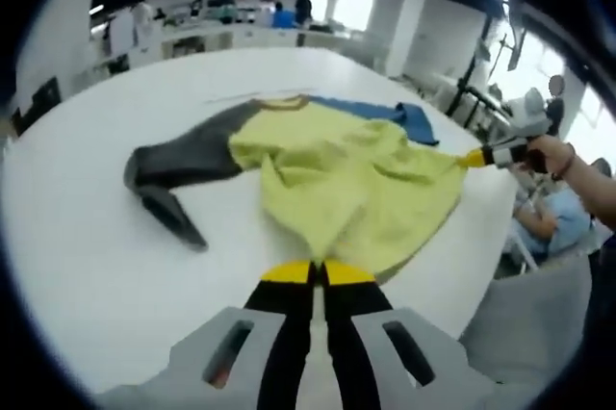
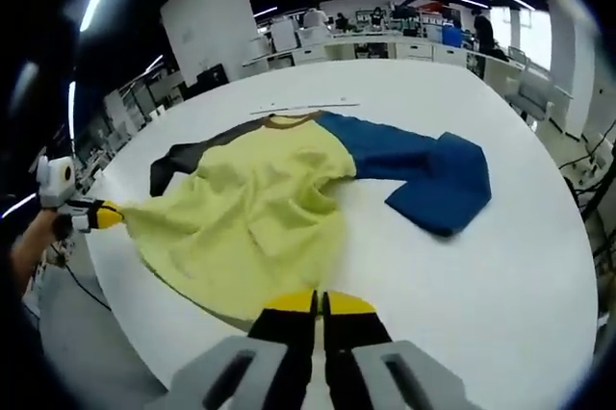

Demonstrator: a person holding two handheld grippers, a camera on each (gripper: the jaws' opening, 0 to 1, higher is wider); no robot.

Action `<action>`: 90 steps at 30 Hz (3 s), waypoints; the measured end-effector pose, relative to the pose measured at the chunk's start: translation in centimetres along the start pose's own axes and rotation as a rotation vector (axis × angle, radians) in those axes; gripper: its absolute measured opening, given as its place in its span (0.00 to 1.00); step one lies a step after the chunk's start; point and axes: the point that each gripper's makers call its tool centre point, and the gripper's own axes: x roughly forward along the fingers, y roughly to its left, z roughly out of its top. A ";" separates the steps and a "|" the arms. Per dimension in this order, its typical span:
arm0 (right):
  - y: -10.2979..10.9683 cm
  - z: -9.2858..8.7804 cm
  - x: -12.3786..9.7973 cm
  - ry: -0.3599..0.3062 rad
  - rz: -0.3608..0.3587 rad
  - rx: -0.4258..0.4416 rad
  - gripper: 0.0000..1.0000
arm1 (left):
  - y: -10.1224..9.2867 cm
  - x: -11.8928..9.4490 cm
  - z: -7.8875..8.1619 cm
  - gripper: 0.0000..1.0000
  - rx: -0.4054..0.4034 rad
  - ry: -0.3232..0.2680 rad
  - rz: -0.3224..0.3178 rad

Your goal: Fold the garment on the visible template until the final outline fits inside the template.

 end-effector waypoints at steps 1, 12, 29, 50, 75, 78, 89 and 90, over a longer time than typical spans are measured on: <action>0.1 -0.2 -0.1 0.000 -0.001 0.005 0.00 | -0.1 -0.1 -0.2 0.00 -0.004 0.001 0.000; -0.4 -2.4 -0.8 0.012 -0.018 0.055 0.00 | -0.4 -1.5 -3.2 0.00 -0.098 0.047 -0.001; 0.0 -5.6 -1.7 0.054 -0.039 0.089 0.00 | -0.7 -2.5 -7.0 0.00 -0.261 0.115 -0.007; -0.2 -7.3 -0.9 0.120 -0.053 0.087 0.00 | 0.2 -3.5 -9.4 0.00 -0.276 0.213 0.045; 1.2 -2.5 -2.5 0.001 0.067 0.001 0.44 | -0.8 -3.7 -3.4 0.50 -0.080 -0.063 0.020; 1.1 -1.4 -2.9 -0.025 0.067 -0.023 0.52 | -0.3 -3.9 -3.1 0.57 -0.062 -0.078 0.029; -1.0 2.8 -3.2 -0.067 0.047 -0.148 0.55 | -0.9 -4.6 -1.9 0.76 -0.049 -0.116 0.053; -1.5 3.3 -2.9 -0.075 0.036 -0.181 0.54 | -1.0 -4.6 -1.9 0.78 -0.041 -0.118 0.055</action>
